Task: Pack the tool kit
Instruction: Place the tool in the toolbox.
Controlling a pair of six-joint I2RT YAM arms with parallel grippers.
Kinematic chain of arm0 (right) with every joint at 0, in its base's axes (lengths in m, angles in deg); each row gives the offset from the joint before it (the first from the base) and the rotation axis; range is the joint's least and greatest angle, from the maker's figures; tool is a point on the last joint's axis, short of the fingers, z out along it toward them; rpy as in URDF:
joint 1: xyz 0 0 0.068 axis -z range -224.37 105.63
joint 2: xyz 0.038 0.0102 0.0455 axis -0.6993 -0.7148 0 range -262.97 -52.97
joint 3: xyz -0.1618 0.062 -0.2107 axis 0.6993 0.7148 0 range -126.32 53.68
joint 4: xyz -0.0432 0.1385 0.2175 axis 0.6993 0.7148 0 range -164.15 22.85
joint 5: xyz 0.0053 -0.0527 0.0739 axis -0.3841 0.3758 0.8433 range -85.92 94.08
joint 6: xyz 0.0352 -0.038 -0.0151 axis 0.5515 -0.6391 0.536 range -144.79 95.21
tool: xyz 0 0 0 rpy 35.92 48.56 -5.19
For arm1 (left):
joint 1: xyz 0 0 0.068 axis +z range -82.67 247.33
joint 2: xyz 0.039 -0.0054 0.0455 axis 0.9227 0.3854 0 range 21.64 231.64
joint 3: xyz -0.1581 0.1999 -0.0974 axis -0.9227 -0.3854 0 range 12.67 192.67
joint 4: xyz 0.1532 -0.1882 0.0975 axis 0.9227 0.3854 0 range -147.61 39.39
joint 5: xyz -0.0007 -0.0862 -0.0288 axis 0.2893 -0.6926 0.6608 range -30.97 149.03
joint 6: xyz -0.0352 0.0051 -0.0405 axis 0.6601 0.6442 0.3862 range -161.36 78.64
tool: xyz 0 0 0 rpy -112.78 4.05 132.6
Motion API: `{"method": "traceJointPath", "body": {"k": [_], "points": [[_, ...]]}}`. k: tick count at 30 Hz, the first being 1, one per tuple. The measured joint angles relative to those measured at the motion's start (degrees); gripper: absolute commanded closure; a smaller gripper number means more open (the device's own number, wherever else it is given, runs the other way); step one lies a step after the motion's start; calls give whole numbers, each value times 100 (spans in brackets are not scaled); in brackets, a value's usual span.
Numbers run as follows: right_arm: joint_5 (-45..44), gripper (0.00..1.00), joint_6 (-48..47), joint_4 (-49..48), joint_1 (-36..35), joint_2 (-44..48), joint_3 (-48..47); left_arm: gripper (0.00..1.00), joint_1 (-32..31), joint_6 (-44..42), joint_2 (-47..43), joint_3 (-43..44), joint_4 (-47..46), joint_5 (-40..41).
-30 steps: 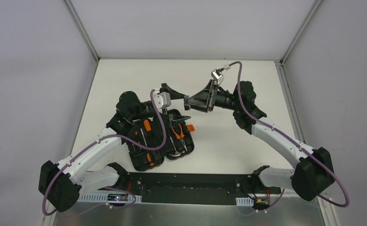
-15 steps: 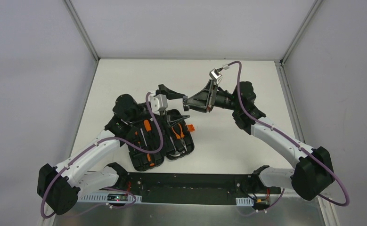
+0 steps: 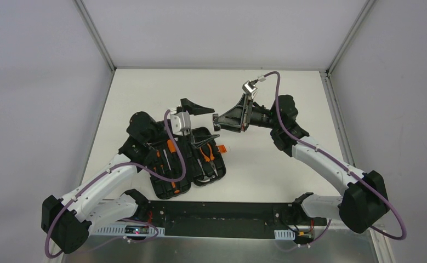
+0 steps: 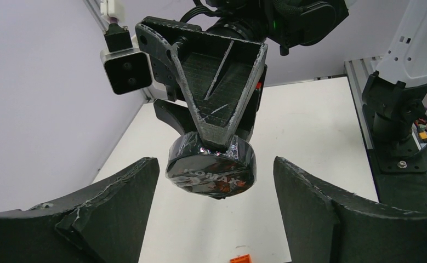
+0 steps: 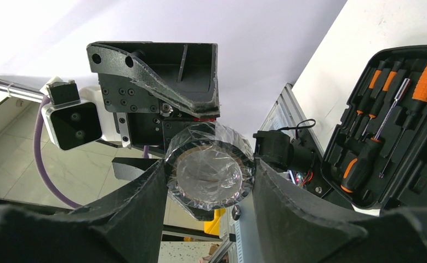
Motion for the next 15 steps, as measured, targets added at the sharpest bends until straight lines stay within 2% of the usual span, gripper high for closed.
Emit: {"method": "traceJointPath", "body": {"k": [15], "points": [[59, 55, 20, -4, -26, 0, 0, 49, 0, 48, 149, 0, -13, -59]]}}
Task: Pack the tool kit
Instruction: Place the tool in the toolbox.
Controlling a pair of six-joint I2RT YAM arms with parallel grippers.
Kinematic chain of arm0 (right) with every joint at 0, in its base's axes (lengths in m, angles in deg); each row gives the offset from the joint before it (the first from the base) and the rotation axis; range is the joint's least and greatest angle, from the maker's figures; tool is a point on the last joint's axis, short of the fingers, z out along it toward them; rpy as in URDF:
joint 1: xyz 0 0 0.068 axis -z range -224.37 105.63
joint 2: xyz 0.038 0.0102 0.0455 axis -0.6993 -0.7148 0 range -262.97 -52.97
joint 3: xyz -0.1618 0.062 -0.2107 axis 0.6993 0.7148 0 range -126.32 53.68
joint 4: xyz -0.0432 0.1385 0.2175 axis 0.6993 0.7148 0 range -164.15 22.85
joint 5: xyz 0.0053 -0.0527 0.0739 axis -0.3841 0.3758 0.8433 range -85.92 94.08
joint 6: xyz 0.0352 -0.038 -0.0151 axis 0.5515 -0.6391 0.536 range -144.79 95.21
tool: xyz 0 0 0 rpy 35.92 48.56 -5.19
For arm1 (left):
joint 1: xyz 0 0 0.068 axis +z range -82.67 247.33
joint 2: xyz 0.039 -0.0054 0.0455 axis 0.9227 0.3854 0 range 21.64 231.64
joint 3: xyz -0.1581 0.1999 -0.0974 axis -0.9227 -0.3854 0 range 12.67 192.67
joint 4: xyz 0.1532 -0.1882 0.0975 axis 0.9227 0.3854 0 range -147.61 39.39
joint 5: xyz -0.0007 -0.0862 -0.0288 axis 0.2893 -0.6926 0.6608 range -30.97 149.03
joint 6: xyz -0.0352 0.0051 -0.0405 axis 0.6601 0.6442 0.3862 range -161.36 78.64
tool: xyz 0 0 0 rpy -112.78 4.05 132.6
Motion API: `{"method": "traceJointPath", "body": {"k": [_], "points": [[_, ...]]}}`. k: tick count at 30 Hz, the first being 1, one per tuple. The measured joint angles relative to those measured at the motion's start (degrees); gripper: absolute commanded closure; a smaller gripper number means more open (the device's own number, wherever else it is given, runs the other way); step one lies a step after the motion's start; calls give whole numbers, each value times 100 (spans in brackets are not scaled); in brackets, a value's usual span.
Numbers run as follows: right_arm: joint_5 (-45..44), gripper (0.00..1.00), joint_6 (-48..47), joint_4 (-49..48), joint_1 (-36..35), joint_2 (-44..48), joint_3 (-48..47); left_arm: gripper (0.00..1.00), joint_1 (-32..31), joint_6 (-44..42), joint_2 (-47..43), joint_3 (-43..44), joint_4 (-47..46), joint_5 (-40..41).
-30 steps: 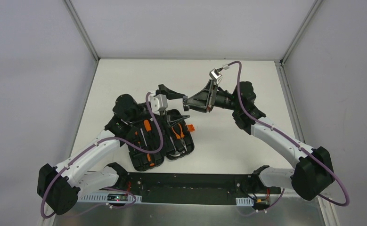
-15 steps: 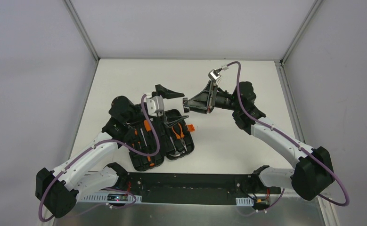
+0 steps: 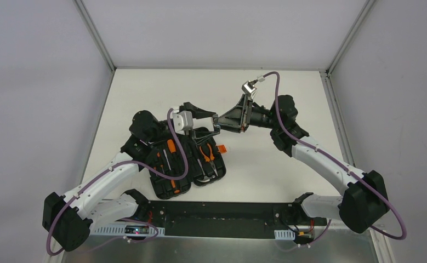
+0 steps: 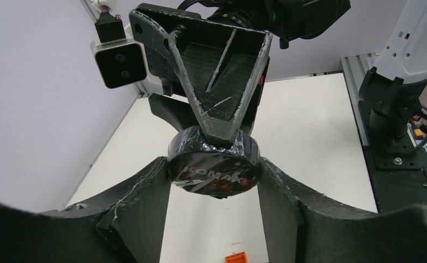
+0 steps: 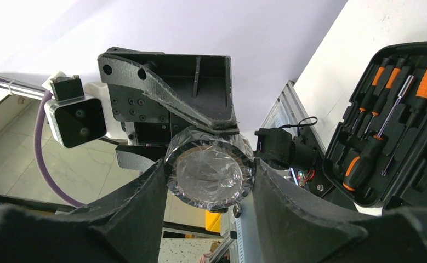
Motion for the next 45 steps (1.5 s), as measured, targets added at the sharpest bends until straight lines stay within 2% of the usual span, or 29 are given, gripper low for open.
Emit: {"method": "traceJointPath", "body": {"k": [6, 11, 15, 22, 27, 31, 39, 45], "points": [[-28, 46, -63, 92, 20, -15, 0, 52, 0, 11, -15, 7, 153, 133], [-122, 38, -411, 730, 114, -11, -11, 53, -107, -7, -37, 208, 1169, 632], [-455, 34, -1099, 1749, 544, 142, -22, 55, -59, 28, -24, 520, 2343, 1276], [-1884, 31, -2573, 3917, 935, 597, -74, 57, -61, 317, 402, 1182, 3856, 2470], [-2907, 31, -3270, 4920, 940, 920, -74, 55, 2, 658, 1351, 1711, 4843, 3117], [-3418, 31, -3560, 5351, 940, 1178, -72, 55, 116, 955, 2203, 2081, 5318, 3397], [-3895, 31, -3801, 5742, 940, 1491, 13, 55, 352, 1320, 3773, 2922, 5901, 3521], [-4044, 31, -3906, 5939, 944, 1617, 81, 51, 352, 1338, 4669, 3469, 6269, 3668]]}}
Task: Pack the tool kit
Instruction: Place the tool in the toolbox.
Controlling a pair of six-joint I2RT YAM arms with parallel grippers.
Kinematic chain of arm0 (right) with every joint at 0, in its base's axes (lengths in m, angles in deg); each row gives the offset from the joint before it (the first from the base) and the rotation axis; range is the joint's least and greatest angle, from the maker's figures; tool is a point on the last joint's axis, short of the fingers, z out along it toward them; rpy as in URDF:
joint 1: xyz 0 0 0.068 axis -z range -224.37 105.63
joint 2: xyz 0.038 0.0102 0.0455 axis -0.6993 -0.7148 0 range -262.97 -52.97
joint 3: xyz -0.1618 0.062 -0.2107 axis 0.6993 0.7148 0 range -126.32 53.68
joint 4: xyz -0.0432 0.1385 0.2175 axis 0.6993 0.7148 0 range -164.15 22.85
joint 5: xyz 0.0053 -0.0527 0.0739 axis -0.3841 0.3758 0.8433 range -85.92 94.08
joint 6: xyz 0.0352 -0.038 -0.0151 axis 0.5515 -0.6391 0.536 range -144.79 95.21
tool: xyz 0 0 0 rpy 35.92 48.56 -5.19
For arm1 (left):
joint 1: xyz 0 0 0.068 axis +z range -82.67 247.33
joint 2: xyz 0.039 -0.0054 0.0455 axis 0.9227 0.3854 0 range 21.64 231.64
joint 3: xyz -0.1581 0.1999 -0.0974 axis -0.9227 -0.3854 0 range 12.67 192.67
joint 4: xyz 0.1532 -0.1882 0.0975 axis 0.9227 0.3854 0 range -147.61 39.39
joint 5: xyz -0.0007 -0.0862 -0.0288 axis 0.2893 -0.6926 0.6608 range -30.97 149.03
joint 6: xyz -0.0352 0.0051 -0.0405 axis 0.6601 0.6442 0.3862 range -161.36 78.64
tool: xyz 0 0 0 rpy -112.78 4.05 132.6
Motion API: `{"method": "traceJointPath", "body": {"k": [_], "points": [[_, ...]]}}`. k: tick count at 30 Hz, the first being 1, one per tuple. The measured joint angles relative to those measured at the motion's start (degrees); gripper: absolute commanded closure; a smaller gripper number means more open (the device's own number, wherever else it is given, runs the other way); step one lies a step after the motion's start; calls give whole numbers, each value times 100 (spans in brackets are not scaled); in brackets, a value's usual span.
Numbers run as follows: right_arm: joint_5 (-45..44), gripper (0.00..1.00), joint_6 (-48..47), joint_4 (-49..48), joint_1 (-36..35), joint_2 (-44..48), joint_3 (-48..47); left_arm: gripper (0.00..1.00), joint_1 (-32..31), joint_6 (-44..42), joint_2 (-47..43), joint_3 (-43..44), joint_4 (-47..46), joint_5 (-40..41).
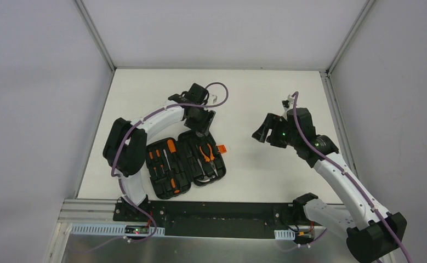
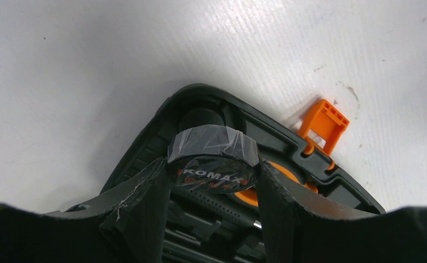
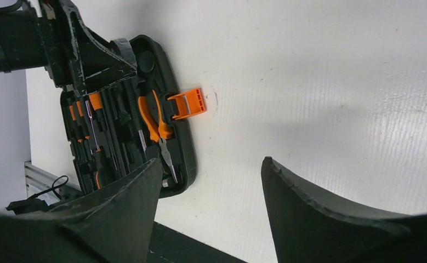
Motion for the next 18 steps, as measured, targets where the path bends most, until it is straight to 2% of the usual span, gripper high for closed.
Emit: {"method": "traceJointPath", "body": {"k": [10, 18], "points": [[-74, 30, -98, 48, 0, 24, 7, 45, 0, -9, 640, 382, 341, 260], [-66, 30, -105, 50, 0, 24, 9, 26, -4, 9, 846, 511, 503, 203]]}}
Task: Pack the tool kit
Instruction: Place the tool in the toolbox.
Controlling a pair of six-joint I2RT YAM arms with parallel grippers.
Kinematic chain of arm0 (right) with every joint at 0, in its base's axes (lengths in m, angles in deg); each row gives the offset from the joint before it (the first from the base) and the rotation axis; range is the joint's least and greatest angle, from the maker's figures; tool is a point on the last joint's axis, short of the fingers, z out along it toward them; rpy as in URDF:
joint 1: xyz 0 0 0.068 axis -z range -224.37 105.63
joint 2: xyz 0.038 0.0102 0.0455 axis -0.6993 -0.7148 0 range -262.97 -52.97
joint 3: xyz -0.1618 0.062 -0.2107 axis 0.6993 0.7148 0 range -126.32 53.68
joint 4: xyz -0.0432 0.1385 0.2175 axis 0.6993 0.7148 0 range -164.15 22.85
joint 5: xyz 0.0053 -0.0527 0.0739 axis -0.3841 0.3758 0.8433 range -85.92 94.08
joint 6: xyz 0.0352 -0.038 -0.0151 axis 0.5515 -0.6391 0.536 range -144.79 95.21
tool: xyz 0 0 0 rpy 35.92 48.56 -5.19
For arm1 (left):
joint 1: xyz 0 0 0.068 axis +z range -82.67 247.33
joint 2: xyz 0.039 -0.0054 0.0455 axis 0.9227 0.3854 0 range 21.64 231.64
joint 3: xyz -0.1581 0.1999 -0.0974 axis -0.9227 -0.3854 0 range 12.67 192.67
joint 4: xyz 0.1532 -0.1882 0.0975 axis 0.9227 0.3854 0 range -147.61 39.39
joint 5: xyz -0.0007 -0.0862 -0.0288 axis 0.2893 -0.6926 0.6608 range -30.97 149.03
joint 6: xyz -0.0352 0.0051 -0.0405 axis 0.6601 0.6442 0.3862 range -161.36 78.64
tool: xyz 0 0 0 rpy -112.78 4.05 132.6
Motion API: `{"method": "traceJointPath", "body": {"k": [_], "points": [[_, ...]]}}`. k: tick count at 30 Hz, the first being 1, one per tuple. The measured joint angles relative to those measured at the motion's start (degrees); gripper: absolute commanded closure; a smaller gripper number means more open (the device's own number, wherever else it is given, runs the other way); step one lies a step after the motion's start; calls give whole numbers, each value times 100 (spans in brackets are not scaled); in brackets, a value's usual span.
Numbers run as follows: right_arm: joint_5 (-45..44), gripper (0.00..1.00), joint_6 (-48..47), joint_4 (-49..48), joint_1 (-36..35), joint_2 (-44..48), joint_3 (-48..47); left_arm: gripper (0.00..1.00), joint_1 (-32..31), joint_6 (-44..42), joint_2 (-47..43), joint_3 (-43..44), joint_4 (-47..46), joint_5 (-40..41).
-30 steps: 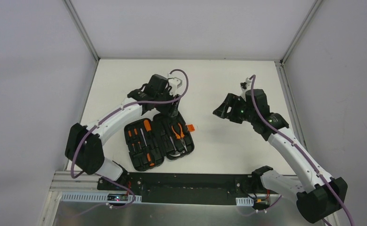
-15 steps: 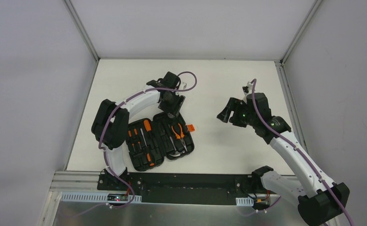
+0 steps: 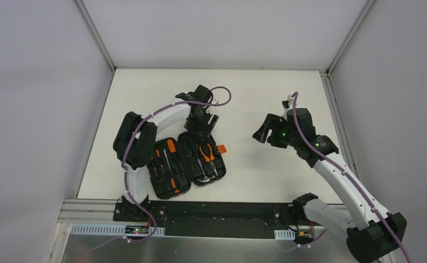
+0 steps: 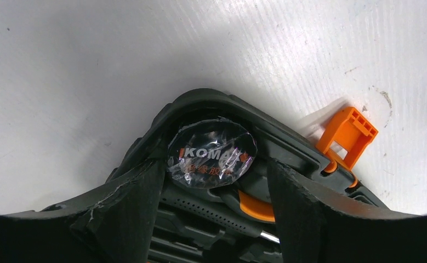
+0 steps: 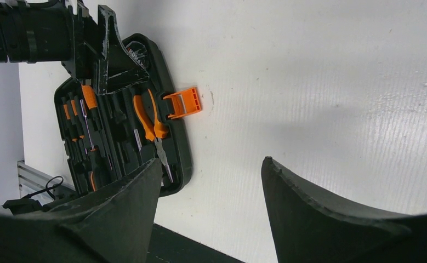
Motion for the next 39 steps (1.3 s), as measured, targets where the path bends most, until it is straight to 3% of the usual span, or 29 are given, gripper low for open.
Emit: {"method": "traceJointPath", "body": {"k": [4, 9, 15, 19, 25, 32, 39], "points": [[50, 30, 7, -4, 0, -22, -2, 16, -2, 35, 0, 11, 74, -94], [232, 35, 35, -103, 0, -223, -2, 18, 0, 122, -105, 11, 127, -103], [409, 46, 122, -542, -258, -925, -74, 35, 98, 352, -1040, -236, -63, -57], [442, 55, 81, -850, -619, -1766, -444, 46, 474, 706, -1895, -896, -632, -155], [369, 70, -120, -1217, -1191, -3206, -1449, 66, 907, 1386, -2116, -1899, -1604, -321], [245, 77, -433, -1436, -1609, -4841, -2649, 72, 977, 2002, -1934, -2455, -2457, -557], [149, 80, -647, -1401, -1764, -5818, -3377, 76, 979, 2280, -1735, -2568, -2924, -728]]}}
